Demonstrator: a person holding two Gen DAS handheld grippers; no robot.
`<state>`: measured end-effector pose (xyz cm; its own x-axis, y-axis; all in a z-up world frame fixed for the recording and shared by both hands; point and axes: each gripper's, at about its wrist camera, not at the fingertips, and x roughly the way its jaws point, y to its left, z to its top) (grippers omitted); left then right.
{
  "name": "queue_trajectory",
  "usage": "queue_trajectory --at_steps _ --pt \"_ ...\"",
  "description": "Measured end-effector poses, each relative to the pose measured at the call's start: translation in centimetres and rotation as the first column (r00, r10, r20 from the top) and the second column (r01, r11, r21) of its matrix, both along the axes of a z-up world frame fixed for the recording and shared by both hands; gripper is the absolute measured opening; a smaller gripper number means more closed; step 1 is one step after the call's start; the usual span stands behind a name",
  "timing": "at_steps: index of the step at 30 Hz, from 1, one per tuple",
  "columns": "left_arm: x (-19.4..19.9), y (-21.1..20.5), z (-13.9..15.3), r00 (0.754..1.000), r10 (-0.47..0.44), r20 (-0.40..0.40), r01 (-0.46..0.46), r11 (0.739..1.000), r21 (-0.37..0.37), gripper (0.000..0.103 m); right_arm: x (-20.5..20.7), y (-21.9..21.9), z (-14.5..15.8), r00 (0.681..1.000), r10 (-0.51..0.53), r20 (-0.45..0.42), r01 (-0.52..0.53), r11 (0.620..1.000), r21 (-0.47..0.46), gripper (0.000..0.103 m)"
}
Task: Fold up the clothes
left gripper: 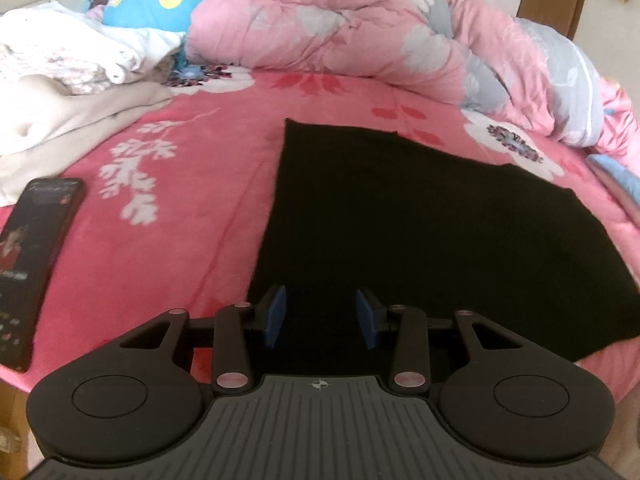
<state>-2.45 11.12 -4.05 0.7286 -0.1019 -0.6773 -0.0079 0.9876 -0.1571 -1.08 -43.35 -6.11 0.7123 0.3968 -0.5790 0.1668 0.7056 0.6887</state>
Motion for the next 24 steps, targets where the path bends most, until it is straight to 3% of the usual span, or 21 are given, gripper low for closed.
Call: queue_trajectory --at_steps 5,10,13,17,20,22,24 --pt "-1.5 0.7 1.1 0.998 0.016 0.056 -0.017 1.0 0.015 0.039 -2.8 -1.5 1.7 0.995 -0.091 0.033 0.092 0.995 -0.029 0.026" --pt "-1.9 0.8 0.9 0.998 0.019 0.057 -0.019 1.0 -0.006 0.039 -2.2 2.6 3.8 0.99 0.045 0.133 -0.04 0.998 -0.04 0.026" --pt "-2.1 1.5 -0.1 0.998 0.051 0.028 -0.05 0.999 -0.009 0.039 -1.6 4.7 3.1 0.988 0.109 0.105 -0.102 0.992 -0.076 0.026" --pt "-3.2 3.1 0.0 0.996 0.09 0.022 -0.089 0.996 -0.024 0.039 -2.5 3.3 1.6 0.999 0.046 0.004 -0.045 0.988 -0.147 0.021" --pt "-4.3 3.7 1.4 0.993 0.095 0.068 -0.094 0.996 -0.006 0.041 -4.3 1.4 2.0 1.0 -0.009 0.019 0.011 0.995 -0.1 0.023" --pt "-4.4 3.3 2.1 0.991 0.092 0.097 -0.094 0.995 0.018 0.045 -5.1 1.5 3.2 0.999 -0.031 0.034 0.036 0.981 -0.189 0.025" --pt "-4.2 2.6 2.6 0.991 0.073 0.116 -0.076 0.997 0.023 0.047 -5.2 1.8 3.8 0.998 -0.015 0.058 0.026 0.979 -0.2 0.025"
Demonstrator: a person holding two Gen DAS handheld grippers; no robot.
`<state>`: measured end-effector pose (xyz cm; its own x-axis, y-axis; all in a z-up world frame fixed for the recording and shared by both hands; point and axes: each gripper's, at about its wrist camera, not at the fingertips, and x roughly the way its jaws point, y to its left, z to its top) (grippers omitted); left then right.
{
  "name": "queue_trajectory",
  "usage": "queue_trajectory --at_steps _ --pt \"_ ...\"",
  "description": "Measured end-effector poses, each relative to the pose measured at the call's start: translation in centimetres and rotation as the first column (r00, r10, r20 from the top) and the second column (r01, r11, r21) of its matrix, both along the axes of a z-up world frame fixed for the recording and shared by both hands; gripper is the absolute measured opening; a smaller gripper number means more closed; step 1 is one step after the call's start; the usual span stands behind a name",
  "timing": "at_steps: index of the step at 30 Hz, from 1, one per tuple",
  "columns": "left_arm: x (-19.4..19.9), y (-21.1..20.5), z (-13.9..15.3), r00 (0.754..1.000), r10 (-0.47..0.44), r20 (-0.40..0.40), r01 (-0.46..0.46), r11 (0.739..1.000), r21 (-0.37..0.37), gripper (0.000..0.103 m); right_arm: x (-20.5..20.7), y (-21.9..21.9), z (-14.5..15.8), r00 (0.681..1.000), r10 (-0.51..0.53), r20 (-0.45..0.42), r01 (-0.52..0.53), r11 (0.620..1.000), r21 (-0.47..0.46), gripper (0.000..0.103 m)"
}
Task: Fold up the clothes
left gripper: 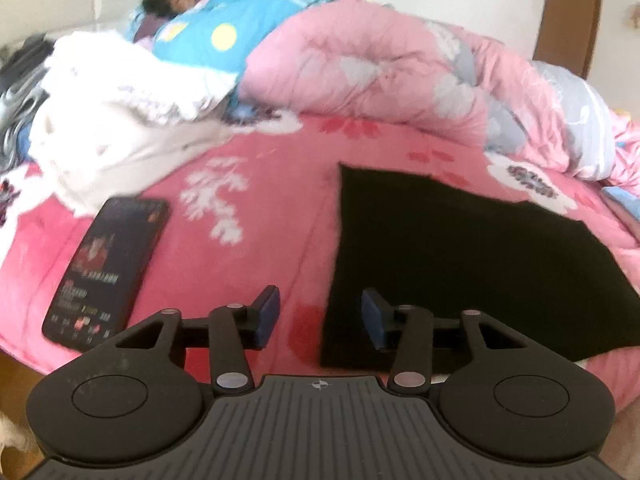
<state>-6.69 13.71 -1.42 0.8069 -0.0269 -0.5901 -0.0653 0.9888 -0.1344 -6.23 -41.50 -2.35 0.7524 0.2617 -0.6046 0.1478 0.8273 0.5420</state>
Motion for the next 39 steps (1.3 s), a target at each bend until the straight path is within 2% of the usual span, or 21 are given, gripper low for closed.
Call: queue_trajectory --at_steps 3,6,9,12,14,15,18,19,25,30,32,36,39 --pt "0.8 -2.0 0.3 0.999 -0.052 0.01 0.052 0.999 -0.007 0.052 0.8 2.2 0.9 0.995 0.079 0.054 -0.079 0.997 0.004 0.025" --pt "1.8 -4.7 -0.1 0.994 -0.106 0.005 0.106 0.994 0.021 0.055 2.2 6.7 1.4 0.981 0.177 0.083 -0.165 0.977 -0.133 0.025" --pt "2.4 -7.0 -1.2 0.986 -0.166 -0.025 0.167 0.984 0.061 0.059 3.2 11.2 1.1 0.964 0.255 0.068 -0.227 0.932 -0.283 0.025" --pt "2.7 -8.9 -2.7 0.972 -0.222 -0.071 0.228 0.969 0.097 0.075 3.1 14.7 0.0 0.95 0.308 0.046 -0.263 0.873 -0.41 0.025" --pt "2.6 -9.6 -3.8 0.969 -0.222 -0.106 0.234 0.964 0.126 0.078 2.8 16.5 -1.3 0.943 0.332 0.01 -0.287 0.828 -0.482 0.027" --pt "2.4 -9.6 -3.9 0.971 -0.218 -0.101 0.231 0.964 0.134 0.082 2.4 17.1 -1.9 0.942 0.337 -0.002 -0.291 0.811 -0.507 0.029" --pt "1.9 -9.6 -4.5 0.974 -0.207 -0.089 0.219 0.963 0.155 0.1 1.8 17.7 -2.5 0.936 0.353 0.015 -0.283 0.775 -0.565 0.032" --pt "1.9 -9.4 -4.6 0.975 -0.2 -0.095 0.213 0.966 0.147 0.102 1.7 17.7 -2.5 0.935 0.354 0.012 -0.285 0.771 -0.57 0.033" --pt "1.6 -8.0 -4.5 0.978 -0.178 -0.109 0.19 0.976 0.107 0.102 2.2 16.5 -2.5 0.941 0.339 0.006 -0.293 0.821 -0.49 0.035" --pt "0.0 -6.0 -4.3 0.985 -0.118 -0.127 0.133 0.985 0.113 0.102 2.0 16.7 -2.6 0.942 0.336 0.01 -0.286 0.816 -0.502 0.035" --pt "-0.9 -4.7 -4.1 0.989 -0.06 -0.133 0.076 0.99 0.119 0.102 2.0 16.7 -2.6 0.942 0.336 0.012 -0.285 0.815 -0.504 0.035" --pt "-2.5 -2.3 -3.0 0.994 0.041 -0.101 -0.03 0.994 0.104 0.102 2.1 16.4 -2.6 0.941 0.338 0.014 -0.289 0.824 -0.487 0.036" --pt "-3.0 -1.9 -1.7 0.998 0.058 -0.034 -0.054 0.993 0.101 0.102 2.2 16.2 -2.7 0.94 0.34 0.018 -0.292 0.833 -0.471 0.039"
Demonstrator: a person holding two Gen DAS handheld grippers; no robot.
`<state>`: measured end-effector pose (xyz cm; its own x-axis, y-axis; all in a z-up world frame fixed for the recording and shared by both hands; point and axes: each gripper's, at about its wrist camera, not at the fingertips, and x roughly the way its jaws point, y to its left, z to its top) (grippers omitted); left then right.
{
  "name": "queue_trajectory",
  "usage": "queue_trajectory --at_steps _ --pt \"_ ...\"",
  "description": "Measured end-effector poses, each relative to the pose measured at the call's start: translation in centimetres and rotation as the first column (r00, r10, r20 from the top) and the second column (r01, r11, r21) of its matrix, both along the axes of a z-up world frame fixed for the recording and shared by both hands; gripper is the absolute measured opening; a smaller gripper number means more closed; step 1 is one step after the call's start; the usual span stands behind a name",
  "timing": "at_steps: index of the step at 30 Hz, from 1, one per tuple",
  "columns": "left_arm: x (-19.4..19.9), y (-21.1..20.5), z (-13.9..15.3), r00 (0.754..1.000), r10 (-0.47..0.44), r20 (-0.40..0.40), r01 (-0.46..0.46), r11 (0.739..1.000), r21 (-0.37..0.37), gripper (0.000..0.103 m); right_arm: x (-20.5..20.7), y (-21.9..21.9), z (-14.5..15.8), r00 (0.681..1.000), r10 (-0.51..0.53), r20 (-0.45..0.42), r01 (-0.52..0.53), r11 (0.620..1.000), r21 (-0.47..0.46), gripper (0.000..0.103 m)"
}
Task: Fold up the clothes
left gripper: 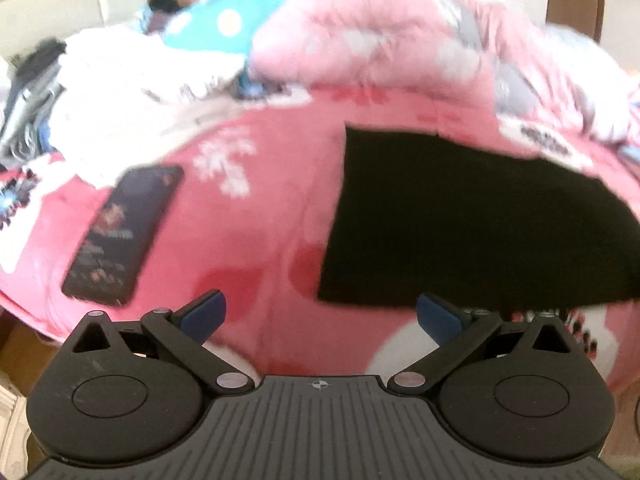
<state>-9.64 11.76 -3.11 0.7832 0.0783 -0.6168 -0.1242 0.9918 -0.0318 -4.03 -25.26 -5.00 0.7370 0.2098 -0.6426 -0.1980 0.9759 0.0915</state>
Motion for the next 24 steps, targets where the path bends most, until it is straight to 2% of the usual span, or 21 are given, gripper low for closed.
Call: queue_trajectory --at_steps 5,8,9,10,12,16,19,21,24 --pt "1.3 -1.6 0.9 0.995 -0.053 0.083 0.056 0.998 -0.041 0.102 0.2 0.1 0.0 1.0 0.004 -0.004 -0.004 1.0 0.007 0.044" --pt "2.5 -2.7 0.7 0.991 -0.098 0.096 0.105 0.992 -0.074 0.096 0.2 0.2 0.0 1.0 0.002 -0.005 -0.002 1.0 0.003 0.044" --pt "3.0 -3.1 0.5 0.989 -0.113 0.095 0.121 0.989 -0.081 0.089 0.1 0.2 0.0 1.0 0.001 -0.005 -0.001 1.0 0.002 0.044" --pt "3.5 -3.4 0.2 0.989 -0.121 0.088 0.128 0.988 -0.085 0.076 0.1 0.3 0.0 1.0 0.0 -0.005 0.0 1.0 0.001 0.044" --pt "4.3 -3.5 -0.5 0.992 -0.116 0.046 0.12 0.988 -0.094 0.065 0.1 0.3 0.0 1.0 -0.002 -0.005 0.002 1.0 -0.002 0.044" --pt "4.2 -1.8 -1.8 0.998 -0.061 -0.019 0.058 0.989 -0.133 0.055 0.1 0.4 0.0 1.0 -0.003 -0.006 0.003 1.0 -0.005 0.044" --pt "3.1 -0.5 -1.7 0.999 -0.024 -0.023 0.02 0.987 -0.16 0.055 0.1 0.4 0.0 1.0 -0.001 -0.008 0.001 1.0 -0.002 0.044" --pt "2.2 -0.4 -0.8 1.0 0.0 0.01 0.001 0.993 -0.119 0.059 0.2 0.3 0.0 1.0 0.001 -0.009 -0.001 1.0 -0.002 0.044" --pt "2.1 -0.8 0.3 0.999 -0.013 0.046 0.016 0.998 -0.062 0.064 0.2 0.3 0.0 1.0 0.002 -0.009 -0.002 1.0 -0.002 0.044"
